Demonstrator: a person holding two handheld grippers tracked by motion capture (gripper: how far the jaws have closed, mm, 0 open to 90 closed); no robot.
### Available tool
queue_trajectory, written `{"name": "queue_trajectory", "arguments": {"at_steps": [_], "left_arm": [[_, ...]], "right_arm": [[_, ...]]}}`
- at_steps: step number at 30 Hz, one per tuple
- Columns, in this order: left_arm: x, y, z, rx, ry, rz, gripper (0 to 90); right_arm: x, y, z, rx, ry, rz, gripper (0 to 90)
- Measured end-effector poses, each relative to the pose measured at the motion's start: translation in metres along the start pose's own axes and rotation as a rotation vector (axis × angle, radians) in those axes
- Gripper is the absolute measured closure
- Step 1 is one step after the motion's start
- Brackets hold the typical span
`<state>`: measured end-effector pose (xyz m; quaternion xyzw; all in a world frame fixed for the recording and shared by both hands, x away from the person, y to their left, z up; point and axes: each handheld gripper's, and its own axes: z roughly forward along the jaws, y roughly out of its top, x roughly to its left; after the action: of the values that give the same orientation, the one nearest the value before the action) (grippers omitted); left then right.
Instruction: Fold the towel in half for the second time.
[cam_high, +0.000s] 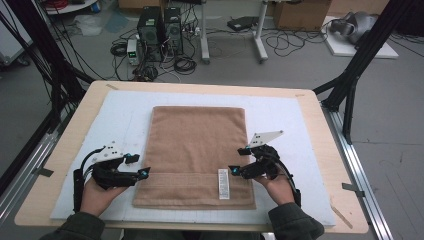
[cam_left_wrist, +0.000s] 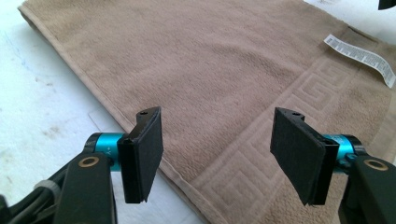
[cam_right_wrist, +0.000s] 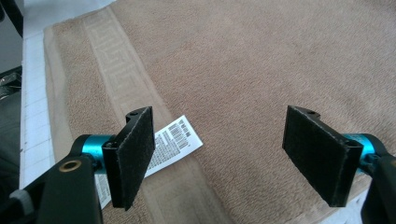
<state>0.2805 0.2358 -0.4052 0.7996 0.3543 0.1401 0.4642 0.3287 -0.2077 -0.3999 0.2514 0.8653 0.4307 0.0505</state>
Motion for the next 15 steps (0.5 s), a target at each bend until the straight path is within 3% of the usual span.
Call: {"name": "queue_trajectory", "arguments": {"at_steps": [15], "left_arm": [[0.018, 0.007, 0.014, 0.017, 0.031, -0.022, 34.5]], "right_arm": [[-0.023, 0.013, 0.003, 0.011, -0.032, 0.007, 24.8]]}}
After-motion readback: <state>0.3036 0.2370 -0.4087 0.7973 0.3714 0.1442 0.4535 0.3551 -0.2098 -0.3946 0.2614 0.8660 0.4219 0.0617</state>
